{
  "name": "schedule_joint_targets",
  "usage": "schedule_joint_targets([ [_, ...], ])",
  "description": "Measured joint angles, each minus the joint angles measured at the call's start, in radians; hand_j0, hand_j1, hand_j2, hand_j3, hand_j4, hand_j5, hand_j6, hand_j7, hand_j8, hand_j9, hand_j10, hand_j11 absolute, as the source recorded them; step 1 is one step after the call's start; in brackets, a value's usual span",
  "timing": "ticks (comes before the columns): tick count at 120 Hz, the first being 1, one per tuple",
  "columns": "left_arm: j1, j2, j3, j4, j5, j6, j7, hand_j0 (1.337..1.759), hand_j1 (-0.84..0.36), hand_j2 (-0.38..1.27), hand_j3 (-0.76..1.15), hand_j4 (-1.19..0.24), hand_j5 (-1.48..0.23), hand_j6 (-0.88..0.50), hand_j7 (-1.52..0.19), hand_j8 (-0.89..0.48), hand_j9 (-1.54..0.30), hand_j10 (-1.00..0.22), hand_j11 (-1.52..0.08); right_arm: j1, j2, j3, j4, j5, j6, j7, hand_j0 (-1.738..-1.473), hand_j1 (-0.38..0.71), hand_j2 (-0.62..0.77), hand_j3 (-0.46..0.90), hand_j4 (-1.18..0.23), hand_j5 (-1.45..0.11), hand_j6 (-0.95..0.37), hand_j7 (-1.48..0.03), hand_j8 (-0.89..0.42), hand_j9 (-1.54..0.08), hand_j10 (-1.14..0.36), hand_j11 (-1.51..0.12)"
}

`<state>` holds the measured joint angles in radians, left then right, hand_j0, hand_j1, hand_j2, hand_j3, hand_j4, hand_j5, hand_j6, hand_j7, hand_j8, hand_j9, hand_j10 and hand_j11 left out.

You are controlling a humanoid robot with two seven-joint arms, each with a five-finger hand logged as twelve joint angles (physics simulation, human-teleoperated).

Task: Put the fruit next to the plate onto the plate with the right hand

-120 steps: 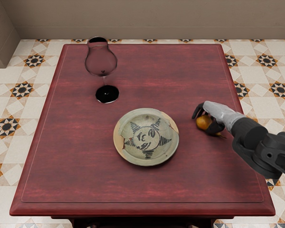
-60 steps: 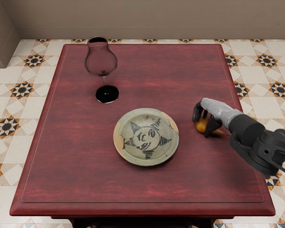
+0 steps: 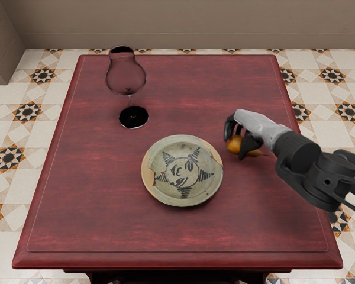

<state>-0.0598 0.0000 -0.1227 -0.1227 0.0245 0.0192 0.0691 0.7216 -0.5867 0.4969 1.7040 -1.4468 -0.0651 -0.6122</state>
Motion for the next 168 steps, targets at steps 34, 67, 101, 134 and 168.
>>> schedule_joint_targets([
  [34, 0.000, 0.000, 0.000, 0.000, 0.000, 0.000, 0.000, 1.658, 0.32, 0.00, 0.00, -0.02, -0.03, -0.02, -0.03, -0.02, -0.03, -0.02, -0.03, 0.024, 0.010, 0.023, 0.038, 0.000, 0.012, 0.000, -1.658, 0.34, 0.59, 0.00, -0.78, -1.09, -0.55, -1.04, -0.51, -1.08, -0.71, -1.07],
  [67, 0.000, 0.000, 0.000, 0.000, 0.000, 0.000, 0.000, 1.658, 0.32, 0.00, 0.00, -0.02, -0.03, -0.02, -0.03, -0.02, -0.03, -0.02, -0.03, 0.079, 0.119, 0.026, 0.041, 0.000, 0.065, 0.000, -1.658, 0.35, 0.59, 0.00, -0.78, -1.09, -0.54, -1.04, -0.50, -1.07, -0.70, -1.06],
  [101, 0.000, 0.000, 0.000, 0.000, 0.000, 0.000, 0.000, 1.658, 0.32, 0.00, 0.00, -0.02, -0.03, -0.02, -0.03, -0.02, -0.03, -0.02, -0.03, 0.080, 0.206, 0.013, 0.041, 0.003, 0.099, 0.001, -1.658, 0.36, 0.59, 0.00, -0.77, -1.09, -0.51, -1.04, -0.47, -1.07, -0.70, -1.06],
  [134, 0.000, 0.000, 0.000, 0.000, 0.000, 0.000, 0.000, 1.658, 0.32, 0.00, 0.00, -0.02, -0.03, -0.02, -0.03, -0.02, -0.03, -0.02, -0.03, 0.072, 0.227, 0.015, 0.041, 0.001, 0.100, 0.001, -1.658, 0.10, 0.30, 0.00, -0.47, -0.65, -0.34, -0.62, -0.32, -0.64, -0.44, -0.64],
  [168, 0.000, 0.000, 0.000, 0.000, 0.000, 0.000, 0.000, 1.658, 0.32, 0.00, 0.00, -0.02, -0.03, -0.02, -0.03, -0.02, -0.03, -0.02, -0.03, 0.077, 0.163, 0.266, 0.039, 0.398, 0.338, 0.001, -1.658, -0.24, 0.07, 0.00, -0.12, -0.16, -0.09, -0.16, -0.08, -0.16, -0.11, -0.16],
])
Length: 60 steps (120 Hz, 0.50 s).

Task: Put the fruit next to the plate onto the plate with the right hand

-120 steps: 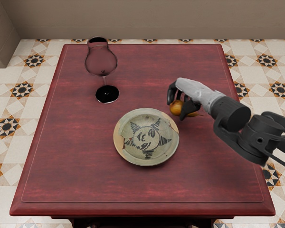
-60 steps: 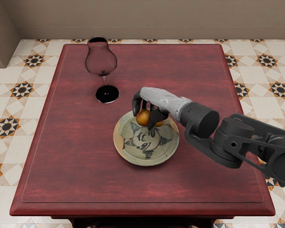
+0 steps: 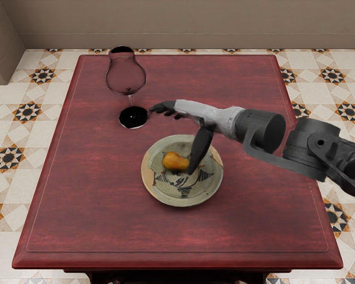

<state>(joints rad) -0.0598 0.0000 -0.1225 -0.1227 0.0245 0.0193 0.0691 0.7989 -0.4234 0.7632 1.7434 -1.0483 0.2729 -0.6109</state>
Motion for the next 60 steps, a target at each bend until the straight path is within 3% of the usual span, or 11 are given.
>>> schedule_joint_targets([
  [22, 0.000, 0.000, 0.000, 0.000, 0.000, 0.000, 0.000, 1.658, 0.32, 0.00, 0.00, -0.02, -0.03, -0.02, -0.03, -0.02, -0.03, -0.02, -0.03, -0.003, -0.171, 0.205, -0.042, 0.330, 0.251, 0.000, -1.658, -0.30, 0.03, 0.00, -0.05, -0.07, -0.04, -0.06, -0.03, -0.06, -0.04, -0.06],
  [60, 0.000, 0.000, 0.000, 0.000, 0.000, 0.000, 0.000, 1.658, 0.32, 0.00, 0.00, -0.02, -0.03, -0.02, -0.03, -0.02, -0.03, -0.02, -0.03, -0.033, -0.353, 0.288, -0.126, 0.550, 0.334, 0.000, -1.658, -0.34, 0.01, 0.00, -0.01, -0.01, -0.01, -0.01, -0.01, -0.01, -0.01, -0.01],
])
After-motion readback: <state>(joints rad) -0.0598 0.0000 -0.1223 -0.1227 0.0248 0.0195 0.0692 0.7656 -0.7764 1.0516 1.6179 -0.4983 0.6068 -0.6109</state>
